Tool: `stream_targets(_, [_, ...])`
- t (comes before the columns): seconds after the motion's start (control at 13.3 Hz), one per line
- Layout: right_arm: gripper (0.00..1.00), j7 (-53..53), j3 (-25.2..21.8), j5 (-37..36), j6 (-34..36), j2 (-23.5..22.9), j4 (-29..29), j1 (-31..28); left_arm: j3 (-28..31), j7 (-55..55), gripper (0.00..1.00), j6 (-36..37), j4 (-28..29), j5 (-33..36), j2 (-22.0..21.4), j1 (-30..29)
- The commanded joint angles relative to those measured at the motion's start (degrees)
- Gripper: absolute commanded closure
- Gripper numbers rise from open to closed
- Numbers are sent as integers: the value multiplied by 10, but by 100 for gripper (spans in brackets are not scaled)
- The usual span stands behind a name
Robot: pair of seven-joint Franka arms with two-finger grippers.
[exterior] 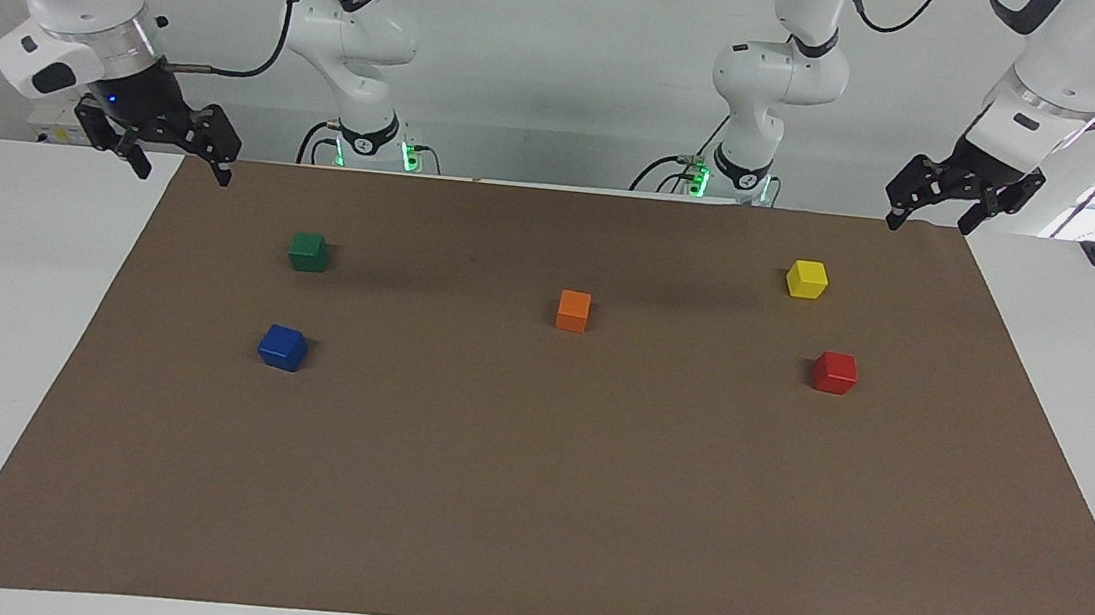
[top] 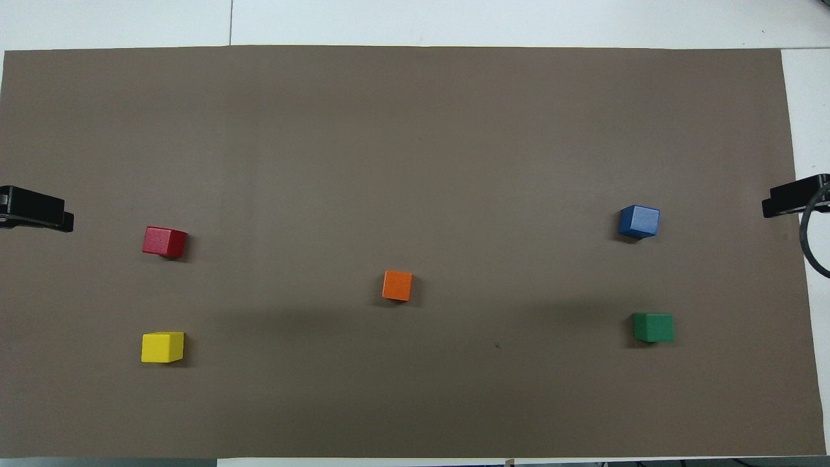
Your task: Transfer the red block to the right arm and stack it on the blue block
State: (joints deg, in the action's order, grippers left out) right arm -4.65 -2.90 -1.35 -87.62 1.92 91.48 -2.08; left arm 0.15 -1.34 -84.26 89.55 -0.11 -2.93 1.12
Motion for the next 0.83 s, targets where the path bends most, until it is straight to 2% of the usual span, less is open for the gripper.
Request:
stream_targets(0.0, [0, 9, 5, 5, 4, 4, -1, -10, -5, -9, 0, -6, 3, -9, -5, -9])
stream_targets(0.3, [0, 4, 5, 4, 3, 5, -1, -10, -1, -11, 0, -18, 44, -9, -27, -10])
stream_targets(0.6, [0, -52, 4, -6, -1, 5, 5, -10, 0, -10, 0, -180, 220, -9, -102, -10])
stream_targets(0.75, [0, -52, 4, -6, 1, 9, 11, -11, 0, -10, 0, -224, 252, -9, -96, -9])
